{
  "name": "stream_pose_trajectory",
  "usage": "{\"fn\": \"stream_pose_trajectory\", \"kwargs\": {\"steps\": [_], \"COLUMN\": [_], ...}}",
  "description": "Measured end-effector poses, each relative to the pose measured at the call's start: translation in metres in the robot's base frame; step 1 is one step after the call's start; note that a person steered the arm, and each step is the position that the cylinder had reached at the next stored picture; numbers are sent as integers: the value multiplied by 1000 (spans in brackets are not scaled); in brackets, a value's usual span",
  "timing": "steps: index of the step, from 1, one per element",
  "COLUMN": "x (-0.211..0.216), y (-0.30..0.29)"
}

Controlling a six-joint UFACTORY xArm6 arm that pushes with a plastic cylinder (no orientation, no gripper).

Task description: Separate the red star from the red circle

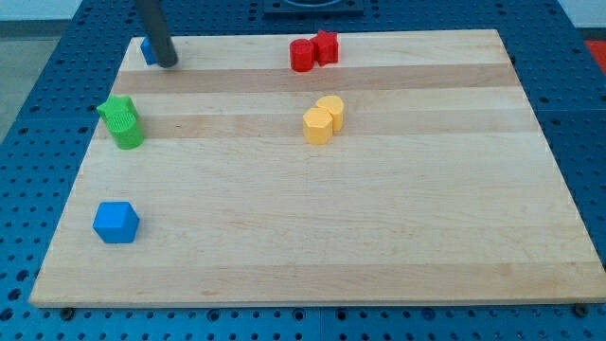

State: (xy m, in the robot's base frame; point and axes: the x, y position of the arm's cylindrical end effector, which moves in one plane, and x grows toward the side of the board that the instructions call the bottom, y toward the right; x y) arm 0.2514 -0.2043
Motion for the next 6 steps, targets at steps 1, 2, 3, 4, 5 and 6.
{"fn": "stream_pose_trajectory", "kwargs": {"steps": [1,2,3,4,5,6], "x": [-5,-46,-58,-45,-2,30], "y": [61,101,141,204,231,236]}}
